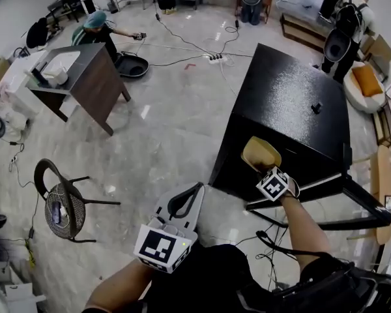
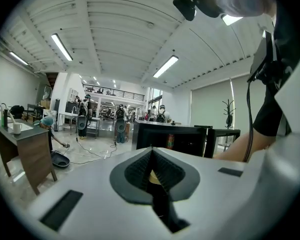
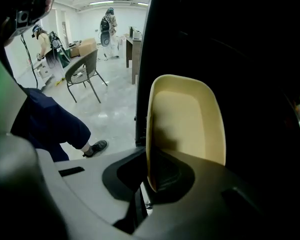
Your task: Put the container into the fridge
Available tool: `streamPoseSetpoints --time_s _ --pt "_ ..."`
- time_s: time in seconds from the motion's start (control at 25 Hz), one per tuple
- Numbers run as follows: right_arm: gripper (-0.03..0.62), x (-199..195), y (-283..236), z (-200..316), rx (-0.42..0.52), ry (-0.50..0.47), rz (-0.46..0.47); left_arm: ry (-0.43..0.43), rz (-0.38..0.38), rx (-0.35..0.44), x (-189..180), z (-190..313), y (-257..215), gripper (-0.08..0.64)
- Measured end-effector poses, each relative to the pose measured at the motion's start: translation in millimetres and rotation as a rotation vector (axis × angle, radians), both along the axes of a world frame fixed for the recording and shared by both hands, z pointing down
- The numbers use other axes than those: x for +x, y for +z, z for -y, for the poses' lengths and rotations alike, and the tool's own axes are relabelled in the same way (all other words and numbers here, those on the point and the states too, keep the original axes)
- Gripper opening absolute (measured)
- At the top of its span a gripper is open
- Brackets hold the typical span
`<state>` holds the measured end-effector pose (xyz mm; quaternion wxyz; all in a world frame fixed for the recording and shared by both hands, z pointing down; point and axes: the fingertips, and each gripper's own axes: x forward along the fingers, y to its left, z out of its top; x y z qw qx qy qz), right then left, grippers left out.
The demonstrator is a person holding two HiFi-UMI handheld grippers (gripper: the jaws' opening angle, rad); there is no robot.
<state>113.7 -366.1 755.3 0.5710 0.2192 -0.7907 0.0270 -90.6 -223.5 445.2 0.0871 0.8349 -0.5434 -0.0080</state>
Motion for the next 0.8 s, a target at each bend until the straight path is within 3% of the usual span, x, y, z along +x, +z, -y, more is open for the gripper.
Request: streamPoseSetpoints --time_s 0.36,0.48,0.8 --pt "0.017 4 18 30 -0.015 0.022 -0.047 0.006 -0.033 -0.022 4 9 11 0.008" --pt "0.017 8 21 41 -0.015 0.029 -0.057 0.033 -0.005 0.018 14 12 5 0.008" --pt "0.017 14 32 67 -0.034 0.029 -0.098 0.007 0.020 0.022 14 16 16 0.008"
